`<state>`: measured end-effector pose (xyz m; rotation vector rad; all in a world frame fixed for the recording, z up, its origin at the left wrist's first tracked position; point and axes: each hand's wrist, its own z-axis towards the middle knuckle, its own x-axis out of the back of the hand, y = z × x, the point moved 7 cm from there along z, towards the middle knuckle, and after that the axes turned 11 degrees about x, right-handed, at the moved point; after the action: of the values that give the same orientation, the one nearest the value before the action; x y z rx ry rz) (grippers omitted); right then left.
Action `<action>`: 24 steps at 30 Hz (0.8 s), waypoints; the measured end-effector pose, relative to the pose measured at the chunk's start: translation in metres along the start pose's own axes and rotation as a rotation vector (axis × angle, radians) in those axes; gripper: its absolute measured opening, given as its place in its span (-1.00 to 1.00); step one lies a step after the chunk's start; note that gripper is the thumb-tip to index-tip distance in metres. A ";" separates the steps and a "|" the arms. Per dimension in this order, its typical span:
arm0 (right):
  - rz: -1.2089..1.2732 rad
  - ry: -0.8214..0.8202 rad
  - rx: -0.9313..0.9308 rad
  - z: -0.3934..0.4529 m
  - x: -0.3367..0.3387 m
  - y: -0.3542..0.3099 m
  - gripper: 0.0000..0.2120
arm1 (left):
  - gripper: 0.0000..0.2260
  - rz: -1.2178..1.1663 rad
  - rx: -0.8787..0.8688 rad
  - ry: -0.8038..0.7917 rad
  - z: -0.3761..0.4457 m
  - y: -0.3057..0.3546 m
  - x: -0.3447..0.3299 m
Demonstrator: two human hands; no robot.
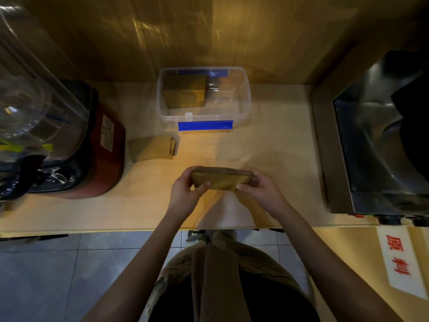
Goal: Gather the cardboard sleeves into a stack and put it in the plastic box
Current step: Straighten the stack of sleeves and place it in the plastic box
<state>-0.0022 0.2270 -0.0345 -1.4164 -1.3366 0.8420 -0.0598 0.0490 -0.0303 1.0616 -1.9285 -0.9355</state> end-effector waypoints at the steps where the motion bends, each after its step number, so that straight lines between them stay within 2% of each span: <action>1: -0.041 0.019 0.037 0.002 0.000 0.003 -0.70 | -0.65 0.056 -0.001 0.042 0.003 -0.006 -0.002; 6: -0.149 0.149 0.058 0.003 -0.006 0.020 -0.72 | -0.63 0.118 0.002 0.175 0.010 -0.019 -0.010; 11: -0.184 0.189 0.009 0.008 -0.010 0.034 -0.55 | -0.54 0.163 0.069 0.146 0.017 -0.034 -0.019; 13: -0.177 0.205 -0.037 0.009 -0.012 0.041 -0.55 | -0.53 0.175 0.085 0.142 0.018 -0.036 -0.024; 16: -0.183 0.235 -0.081 0.008 -0.014 0.046 -0.62 | -0.55 0.148 0.104 0.168 0.020 -0.036 -0.027; 19: -0.210 0.233 -0.050 0.005 -0.014 0.042 -0.66 | -0.55 0.121 0.119 0.219 0.020 -0.036 -0.026; 24: -0.189 0.214 -0.007 0.001 -0.014 0.037 -0.53 | -0.50 -0.009 0.223 0.232 0.017 -0.046 -0.021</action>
<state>0.0059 0.2168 -0.0718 -1.3211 -1.2855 0.5462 -0.0493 0.0538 -0.0826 1.2483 -1.8637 -0.5813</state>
